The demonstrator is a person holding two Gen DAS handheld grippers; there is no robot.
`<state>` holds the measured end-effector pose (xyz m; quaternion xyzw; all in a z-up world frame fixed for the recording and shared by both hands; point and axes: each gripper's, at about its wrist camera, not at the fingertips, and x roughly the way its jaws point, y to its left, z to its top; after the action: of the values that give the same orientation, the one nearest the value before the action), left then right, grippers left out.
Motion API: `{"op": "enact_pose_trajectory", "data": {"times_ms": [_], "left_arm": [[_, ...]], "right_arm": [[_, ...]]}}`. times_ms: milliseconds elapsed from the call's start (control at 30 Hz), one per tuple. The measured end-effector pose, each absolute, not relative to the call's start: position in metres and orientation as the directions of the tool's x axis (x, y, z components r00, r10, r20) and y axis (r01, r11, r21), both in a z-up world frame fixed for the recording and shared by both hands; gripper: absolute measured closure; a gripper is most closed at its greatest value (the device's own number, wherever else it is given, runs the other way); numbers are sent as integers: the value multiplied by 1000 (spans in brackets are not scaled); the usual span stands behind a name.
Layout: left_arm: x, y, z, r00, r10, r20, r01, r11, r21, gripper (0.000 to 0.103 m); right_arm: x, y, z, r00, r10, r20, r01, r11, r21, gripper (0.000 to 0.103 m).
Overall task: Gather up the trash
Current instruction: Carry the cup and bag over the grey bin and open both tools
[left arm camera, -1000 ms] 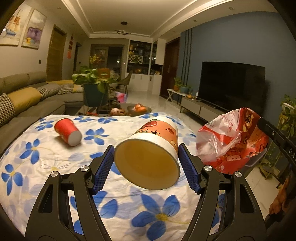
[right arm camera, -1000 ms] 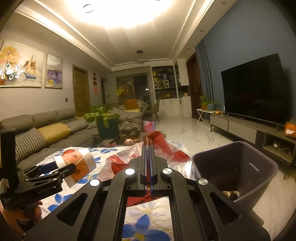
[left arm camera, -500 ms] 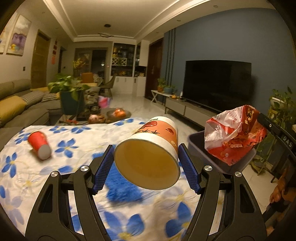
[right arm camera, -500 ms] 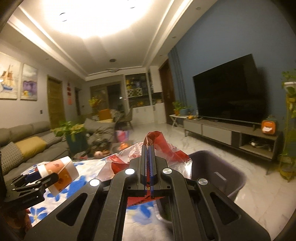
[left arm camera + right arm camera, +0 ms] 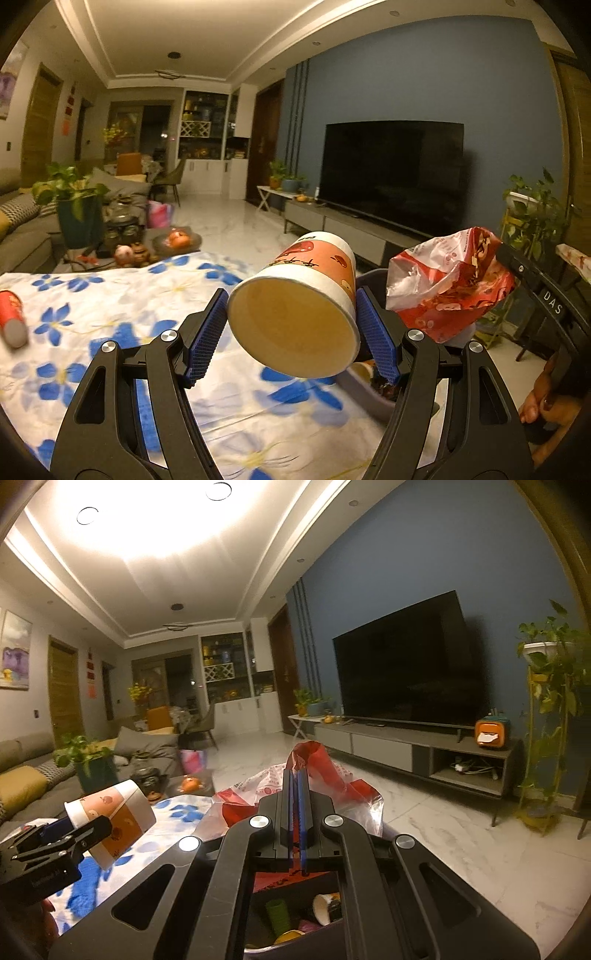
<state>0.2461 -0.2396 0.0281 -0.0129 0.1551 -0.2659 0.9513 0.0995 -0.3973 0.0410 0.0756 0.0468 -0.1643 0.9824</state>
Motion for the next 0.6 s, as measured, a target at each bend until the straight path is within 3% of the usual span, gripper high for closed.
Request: {"op": "enact_pose_trajectory", "data": {"times_ms": [600], "left_arm": [[263, -307, 5, 742, -590, -317, 592, 799, -103, 34]], "right_arm": [[113, -427, 23, 901, -406, -151, 425, 895, 133, 100]]}}
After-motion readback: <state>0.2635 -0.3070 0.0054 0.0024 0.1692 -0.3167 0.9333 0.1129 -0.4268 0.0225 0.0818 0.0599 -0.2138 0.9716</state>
